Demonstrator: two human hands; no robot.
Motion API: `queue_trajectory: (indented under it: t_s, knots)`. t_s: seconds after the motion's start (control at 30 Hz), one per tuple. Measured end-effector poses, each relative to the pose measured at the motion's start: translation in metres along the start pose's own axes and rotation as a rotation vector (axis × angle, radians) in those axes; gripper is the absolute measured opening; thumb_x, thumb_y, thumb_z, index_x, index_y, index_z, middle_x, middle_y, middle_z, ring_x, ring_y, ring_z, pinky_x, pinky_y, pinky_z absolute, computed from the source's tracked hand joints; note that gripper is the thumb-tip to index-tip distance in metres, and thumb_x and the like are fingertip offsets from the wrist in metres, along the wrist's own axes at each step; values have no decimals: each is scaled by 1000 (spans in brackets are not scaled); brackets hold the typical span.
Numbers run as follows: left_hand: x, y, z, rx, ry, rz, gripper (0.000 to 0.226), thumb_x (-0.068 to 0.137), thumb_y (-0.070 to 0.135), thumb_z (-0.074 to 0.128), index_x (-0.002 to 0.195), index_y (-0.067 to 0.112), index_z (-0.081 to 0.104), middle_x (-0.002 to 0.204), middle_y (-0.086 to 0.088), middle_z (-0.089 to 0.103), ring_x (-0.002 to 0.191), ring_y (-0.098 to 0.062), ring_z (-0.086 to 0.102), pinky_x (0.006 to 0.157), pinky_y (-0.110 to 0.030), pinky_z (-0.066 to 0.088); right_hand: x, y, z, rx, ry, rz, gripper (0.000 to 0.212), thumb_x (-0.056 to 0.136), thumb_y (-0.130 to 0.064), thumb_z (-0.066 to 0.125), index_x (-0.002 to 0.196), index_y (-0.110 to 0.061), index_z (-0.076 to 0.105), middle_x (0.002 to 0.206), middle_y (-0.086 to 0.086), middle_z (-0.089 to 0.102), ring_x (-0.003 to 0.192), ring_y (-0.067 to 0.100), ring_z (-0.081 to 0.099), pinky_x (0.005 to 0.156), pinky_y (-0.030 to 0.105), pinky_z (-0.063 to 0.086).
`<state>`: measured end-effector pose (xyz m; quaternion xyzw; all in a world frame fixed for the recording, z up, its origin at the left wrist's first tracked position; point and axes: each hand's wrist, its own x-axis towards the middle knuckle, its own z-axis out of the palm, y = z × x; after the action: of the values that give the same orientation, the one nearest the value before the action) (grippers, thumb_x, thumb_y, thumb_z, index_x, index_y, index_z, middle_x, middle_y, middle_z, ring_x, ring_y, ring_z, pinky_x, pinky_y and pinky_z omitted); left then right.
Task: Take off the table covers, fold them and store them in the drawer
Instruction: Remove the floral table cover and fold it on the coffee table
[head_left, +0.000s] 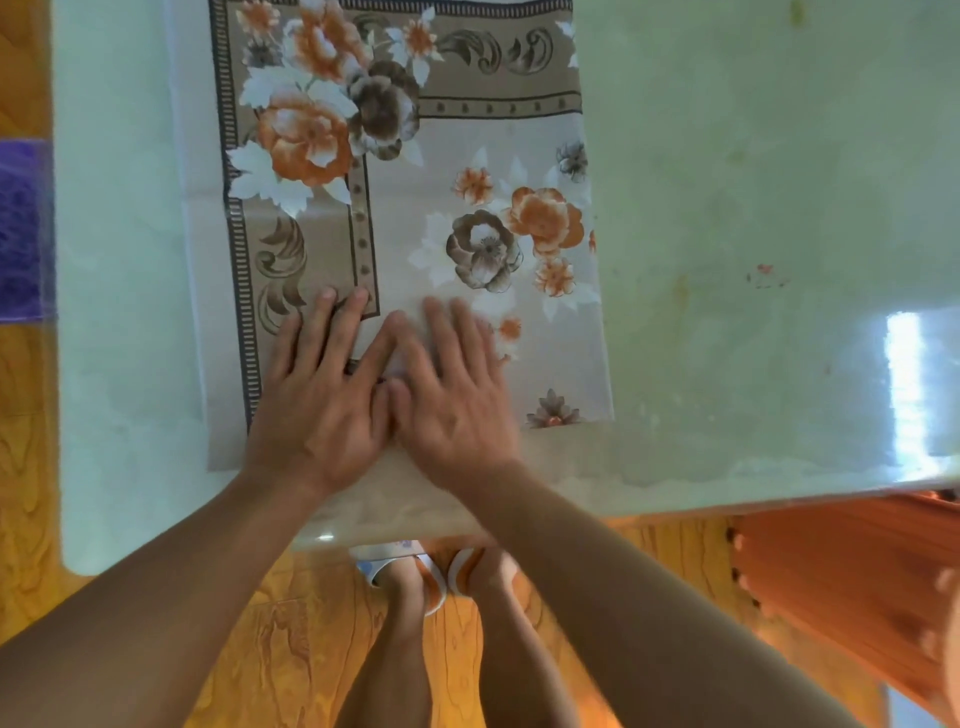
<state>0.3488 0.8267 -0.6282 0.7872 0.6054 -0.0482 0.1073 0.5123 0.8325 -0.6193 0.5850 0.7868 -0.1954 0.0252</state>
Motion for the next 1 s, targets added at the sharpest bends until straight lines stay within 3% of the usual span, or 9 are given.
queue_trajectory:
  t_s: [0.1, 0.23, 0.47, 0.57, 0.63, 0.7, 0.77, 0.87, 1.0]
  knots:
    - [1, 0, -1, -4, 1, -5, 61, 104, 41, 24, 162, 23, 20, 168, -16, 17, 156, -37, 9, 126, -55, 8, -18, 88, -8, -131, 4, 105, 66, 104, -54, 22, 161, -23, 12, 169, 7, 1, 155, 27, -7, 124, 52, 6]
    - [1, 1, -3, -7, -17, -13, 62, 103, 43, 24, 163, 24, 18, 168, -16, 17, 156, -38, 9, 125, -56, 9, -39, 169, -36, -249, -83, 168, 73, 104, -55, 19, 161, -11, 3, 169, 6, -5, 155, 25, -9, 124, 55, 10]
    - [2, 6, -12, -3, -100, -41, 63, 100, 42, 29, 159, 21, 31, 165, -18, 24, 154, -40, 16, 123, -59, 14, -38, 163, -44, -232, -91, 164, 74, 105, -53, 20, 160, -8, -2, 169, 7, -8, 155, 25, -13, 124, 55, 10]
    - [16, 28, -31, -34, -74, -119, 56, 89, 32, 50, 141, 13, 50, 154, -21, 37, 147, -45, 27, 121, -61, 19, -34, 148, -57, -70, 0, 151, 70, 106, -43, 35, 161, -10, 5, 168, 10, 5, 155, 25, -2, 125, 52, 10]
    - [37, 57, -39, -142, 14, -33, 43, 86, 20, 59, 128, 10, 56, 148, -21, 41, 143, -43, 32, 119, -58, 25, -25, 134, -56, -28, 56, 82, 64, 107, -36, 33, 160, -9, 11, 168, 11, 9, 156, 23, 0, 126, 47, 8]
    - [55, 87, -31, -209, 35, 170, 44, 99, 25, 50, 141, 10, 52, 156, -19, 35, 149, -38, 27, 122, -54, 25, -15, 129, -45, -20, 65, -4, 60, 108, -33, 31, 159, -4, 18, 167, 13, 10, 156, 24, 1, 125, 47, 13]
    - [68, 101, -17, -139, -17, 309, 60, 106, 40, 34, 158, 8, 31, 167, -18, 18, 156, -34, 10, 125, -52, 20, -5, 136, -36, -40, 50, -50, 59, 107, -32, 27, 156, 0, 23, 166, 16, 13, 155, 26, 4, 123, 49, 19]
    - [70, 100, -4, -50, -64, 319, 71, 105, 50, 33, 161, 8, 18, 170, -16, 6, 157, -32, 1, 126, -53, 16, 12, 157, -39, -66, 13, -89, 60, 107, -35, 23, 158, -2, 20, 167, 12, 11, 156, 24, 3, 124, 49, 16]
    - [69, 99, -2, -43, -58, 348, 74, 102, 49, 42, 161, 8, 22, 169, -17, 11, 157, -36, 7, 124, -56, 20, 91, 186, -65, -112, -5, -28, 64, 107, -44, 12, 160, -10, 3, 168, 5, -6, 154, 18, -12, 126, 46, 0]
